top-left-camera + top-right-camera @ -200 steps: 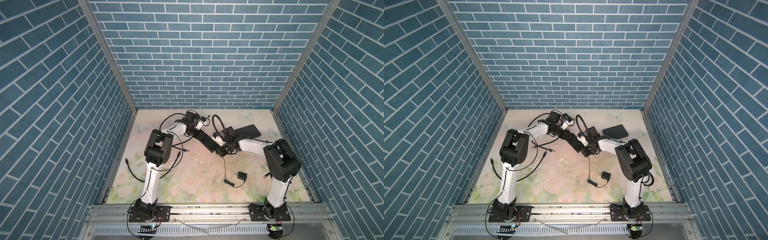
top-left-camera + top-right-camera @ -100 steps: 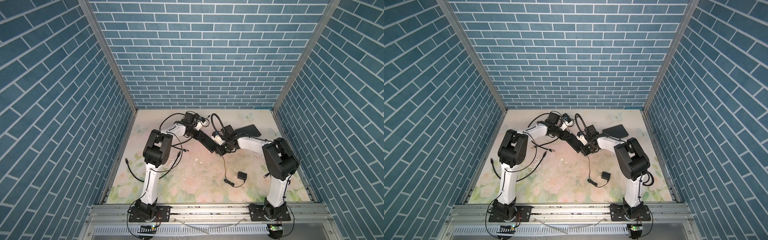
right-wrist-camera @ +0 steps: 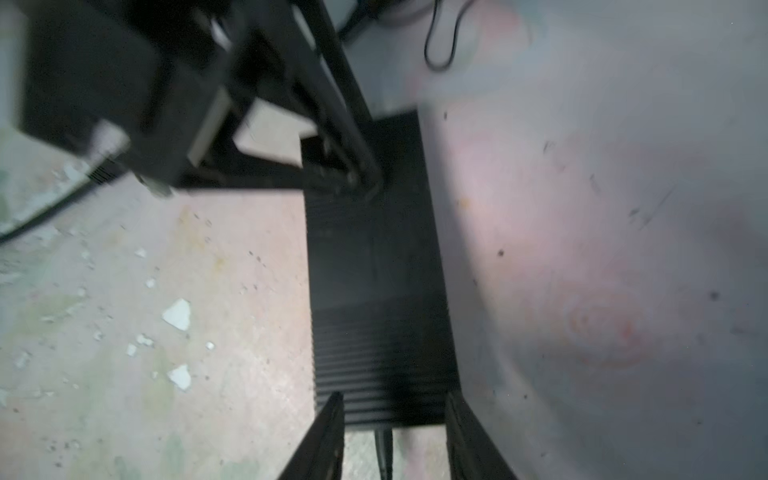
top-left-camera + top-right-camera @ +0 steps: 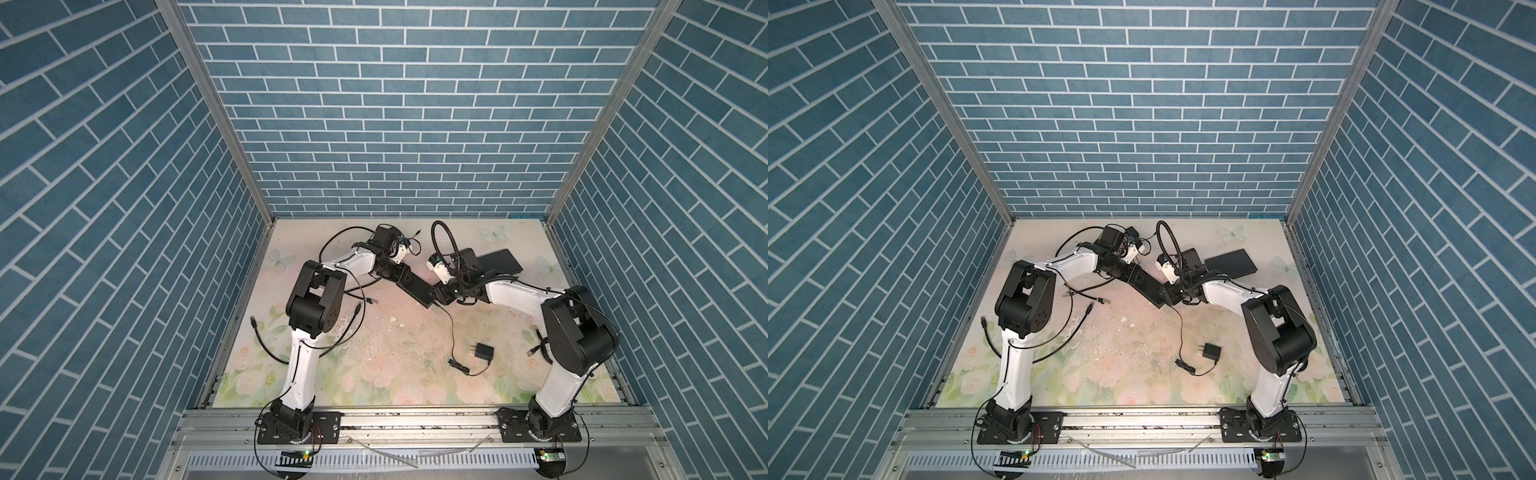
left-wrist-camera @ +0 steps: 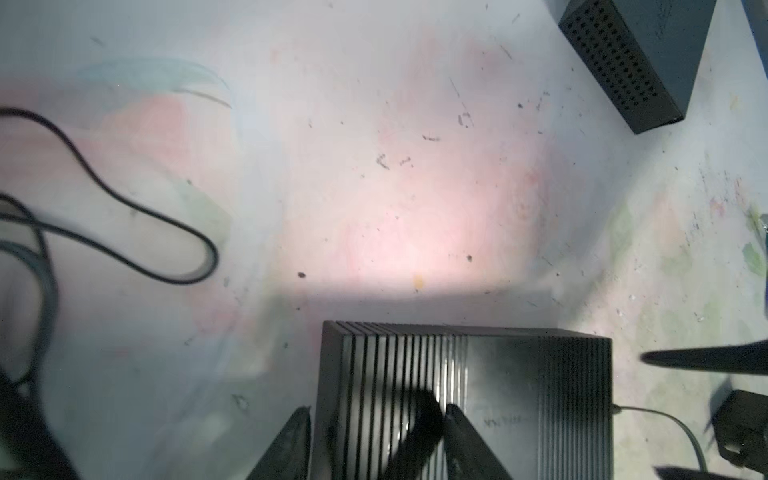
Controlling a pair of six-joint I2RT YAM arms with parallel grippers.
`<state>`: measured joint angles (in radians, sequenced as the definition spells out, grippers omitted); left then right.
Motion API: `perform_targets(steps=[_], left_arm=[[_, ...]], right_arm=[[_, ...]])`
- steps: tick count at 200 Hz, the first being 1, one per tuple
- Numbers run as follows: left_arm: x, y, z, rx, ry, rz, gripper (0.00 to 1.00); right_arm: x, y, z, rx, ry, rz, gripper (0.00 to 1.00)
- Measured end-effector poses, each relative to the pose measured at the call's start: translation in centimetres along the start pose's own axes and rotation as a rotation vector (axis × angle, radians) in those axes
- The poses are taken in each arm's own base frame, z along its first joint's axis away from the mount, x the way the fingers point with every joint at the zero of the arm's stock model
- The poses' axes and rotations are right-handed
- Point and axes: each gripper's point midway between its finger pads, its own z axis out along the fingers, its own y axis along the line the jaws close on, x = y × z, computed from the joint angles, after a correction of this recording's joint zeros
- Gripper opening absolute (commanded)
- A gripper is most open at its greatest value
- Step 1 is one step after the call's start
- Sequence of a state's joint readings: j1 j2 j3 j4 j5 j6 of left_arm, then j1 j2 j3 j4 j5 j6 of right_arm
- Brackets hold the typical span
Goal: Insert the plug into the switch port
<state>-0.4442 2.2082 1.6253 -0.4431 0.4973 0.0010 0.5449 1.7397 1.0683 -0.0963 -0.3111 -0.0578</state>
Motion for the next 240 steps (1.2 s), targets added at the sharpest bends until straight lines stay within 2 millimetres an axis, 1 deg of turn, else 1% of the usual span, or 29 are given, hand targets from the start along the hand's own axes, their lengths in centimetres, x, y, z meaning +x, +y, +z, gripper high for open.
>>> perform_targets(steps=[26, 45, 61, 79, 83, 89, 94, 97, 100, 109, 118, 129, 142, 162, 176, 196, 219, 236, 240], left_arm=[[0.7, -0.8, 0.1, 0.003, 0.033, -0.036, 0.63], [1.0, -0.9, -0.5, -0.020, 0.046, -0.065, 0.66], [0.9, -0.8, -1.3, -0.054, 0.039, -0.081, 0.68], [0.4, -0.6, -3.3, -0.118, 0.006, -0.098, 0.68], [0.3, -0.6, -3.9, -0.135, -0.004, -0.103, 0.68], [0.2, -0.5, -4.8, -0.163, -0.019, -0.108, 0.68], [0.2, -0.4, -5.5, -0.185, -0.031, -0.113, 0.67], [0.2, -0.3, -6.0, -0.199, -0.040, -0.116, 0.66], [0.2, -0.2, -6.4, -0.214, -0.047, -0.118, 0.65], [0.3, 0.0, -7.7, -0.254, -0.067, -0.126, 0.60], [0.6, 0.2, -8.6, -0.285, -0.077, -0.134, 0.56], [1.2, 0.6, -9.4, -0.325, -0.072, -0.130, 0.55], [2.3, 1.2, -9.8, -0.368, -0.044, -0.113, 0.54], [4.0, 2.5, -9.9, -0.438, 0.040, -0.039, 0.53], [5.0, 3.1, -10.1, -0.471, 0.103, 0.051, 0.53], [5.7, 3.7, -10.4, -0.498, 0.173, 0.194, 0.53], [6.3, 4.3, -10.8, -0.518, 0.233, 0.309, 0.51], [7.3, 4.8, -11.3, -0.536, 0.282, 0.314, 0.48], [7.6, 4.9, -11.4, -0.541, 0.293, 0.303, 0.46]], right_arm=[[-2.9, -0.2, -3.0, 0.013, -0.109, -0.012, 0.48], [-3.8, -0.8, -4.1, 0.028, -0.147, 0.000, 0.50], [-3.7, -1.2, -4.0, 0.033, -0.142, 0.024, 0.53], [-2.9, -1.5, -3.1, 0.030, -0.116, 0.058, 0.55], [-2.6, -1.6, -2.8, 0.029, -0.108, 0.065, 0.65], [-2.2, -1.7, -2.3, 0.028, -0.093, 0.077, 0.67], [-1.8, -1.8, -1.9, 0.027, -0.080, 0.094, 0.67], [-1.6, -1.9, -1.7, 0.027, -0.073, 0.098, 0.70], [-1.4, -1.9, -1.5, 0.025, -0.066, 0.107, 0.71], [-0.9, -2.0, -1.0, 0.024, -0.051, 0.123, 0.71], [-0.5, -2.1, -0.6, 0.022, -0.040, 0.138, 0.71], [-0.4, -2.1, -0.5, 0.021, -0.038, 0.150, 0.71], [-0.7, -2.1, -0.5, 0.022, -0.051, 0.157, 0.71], [-1.1, -2.2, -0.5, 0.025, -0.066, 0.163, 0.71], [-1.3, -2.3, -0.5, 0.030, -0.072, 0.167, 0.71], [-1.3, -2.4, -0.7, 0.039, -0.075, 0.171, 0.71], [-1.6, -2.5, -1.5, 0.056, -0.084, 0.169, 0.71], [-1.8, -2.3, -2.5, 0.067, -0.100, 0.164, 0.71], [-1.9, -2.3, -2.8, 0.071, -0.106, 0.162, 0.71]])
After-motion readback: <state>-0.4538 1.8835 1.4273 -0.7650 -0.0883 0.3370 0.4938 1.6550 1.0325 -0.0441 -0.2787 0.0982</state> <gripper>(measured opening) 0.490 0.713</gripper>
